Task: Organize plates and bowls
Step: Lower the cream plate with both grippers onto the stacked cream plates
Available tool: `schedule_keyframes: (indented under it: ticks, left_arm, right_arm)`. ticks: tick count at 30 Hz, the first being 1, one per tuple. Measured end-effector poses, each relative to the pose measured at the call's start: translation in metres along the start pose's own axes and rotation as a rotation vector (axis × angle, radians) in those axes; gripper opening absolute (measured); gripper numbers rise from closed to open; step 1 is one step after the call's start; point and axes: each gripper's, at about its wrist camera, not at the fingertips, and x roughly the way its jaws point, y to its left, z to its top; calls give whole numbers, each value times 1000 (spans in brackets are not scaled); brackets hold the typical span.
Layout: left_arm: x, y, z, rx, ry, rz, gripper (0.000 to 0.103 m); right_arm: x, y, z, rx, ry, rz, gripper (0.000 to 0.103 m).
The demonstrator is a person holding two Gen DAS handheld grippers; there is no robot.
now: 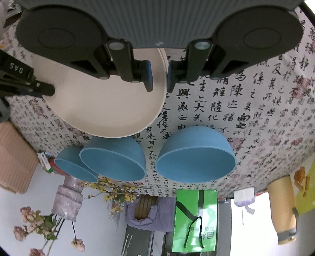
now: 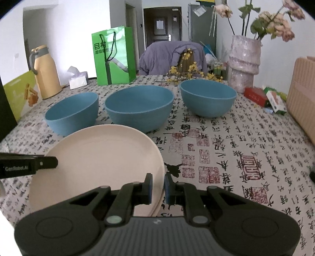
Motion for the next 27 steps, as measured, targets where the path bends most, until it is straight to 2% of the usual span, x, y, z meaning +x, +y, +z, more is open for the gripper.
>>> schedule_keyframes:
  ticks: [9,11,21,25,27]
  left_arm:
    - [1,-18,-15,111,-57,86,15]
    - [4,-15,-18,104,-43,79,15]
    - [2,-18,-28,166,-101,83,16]
    - [1,-14,-30,169,-116,57,16]
    - [0,-8,-29,153,-123,32,22]
  right_arm:
    - [5,10,-9,-70,-4,-50,12]
    - [4,10,-11,-80,-15,-51,13]
    - [2,12,-19,-106,-58,-47,16]
    - [2,10,-22,-115,-70,-29,18]
    - [1,7,-20,-99,-71,-8,19]
